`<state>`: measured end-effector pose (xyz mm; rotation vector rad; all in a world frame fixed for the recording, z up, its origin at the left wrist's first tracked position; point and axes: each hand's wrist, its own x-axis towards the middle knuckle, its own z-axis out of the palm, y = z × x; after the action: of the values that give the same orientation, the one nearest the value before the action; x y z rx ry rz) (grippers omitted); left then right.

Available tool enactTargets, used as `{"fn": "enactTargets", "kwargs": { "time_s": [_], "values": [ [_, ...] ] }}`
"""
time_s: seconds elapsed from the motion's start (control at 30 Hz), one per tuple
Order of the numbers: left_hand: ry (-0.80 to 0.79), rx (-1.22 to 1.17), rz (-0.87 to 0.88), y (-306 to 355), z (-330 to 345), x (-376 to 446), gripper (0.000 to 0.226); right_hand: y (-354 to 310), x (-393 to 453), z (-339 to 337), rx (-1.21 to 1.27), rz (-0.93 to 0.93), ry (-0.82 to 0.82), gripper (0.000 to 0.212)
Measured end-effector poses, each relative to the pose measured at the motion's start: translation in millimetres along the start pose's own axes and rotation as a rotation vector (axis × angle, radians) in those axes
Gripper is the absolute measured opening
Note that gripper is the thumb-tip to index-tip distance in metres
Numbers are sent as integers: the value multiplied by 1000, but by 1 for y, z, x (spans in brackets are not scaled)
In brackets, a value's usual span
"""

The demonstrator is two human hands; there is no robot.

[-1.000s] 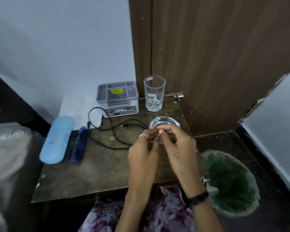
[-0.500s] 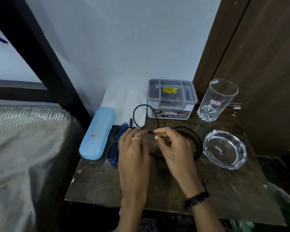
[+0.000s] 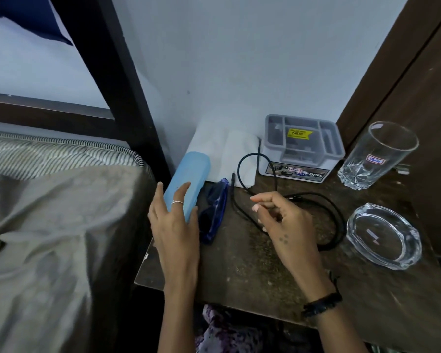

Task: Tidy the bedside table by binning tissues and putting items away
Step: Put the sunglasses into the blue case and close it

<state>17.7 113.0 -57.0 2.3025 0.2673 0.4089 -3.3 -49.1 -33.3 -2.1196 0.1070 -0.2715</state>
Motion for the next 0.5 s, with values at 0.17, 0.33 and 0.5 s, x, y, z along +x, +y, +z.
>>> {"fn": "enactTargets", "kwargs": {
  "time_s": [0.17,0.33,0.5],
  "values": [
    [68,-94,59,6,-4,-2,47,-5,-7,-3,14,1,-9,15],
    [6,-310,183,36,-28,-3,52,-24,-9,-19,49,-48,46,20],
    [-373,-408,376,53,-37,-17,61,-20,-21,-69,-242,-208,75,62]
  ]
}}
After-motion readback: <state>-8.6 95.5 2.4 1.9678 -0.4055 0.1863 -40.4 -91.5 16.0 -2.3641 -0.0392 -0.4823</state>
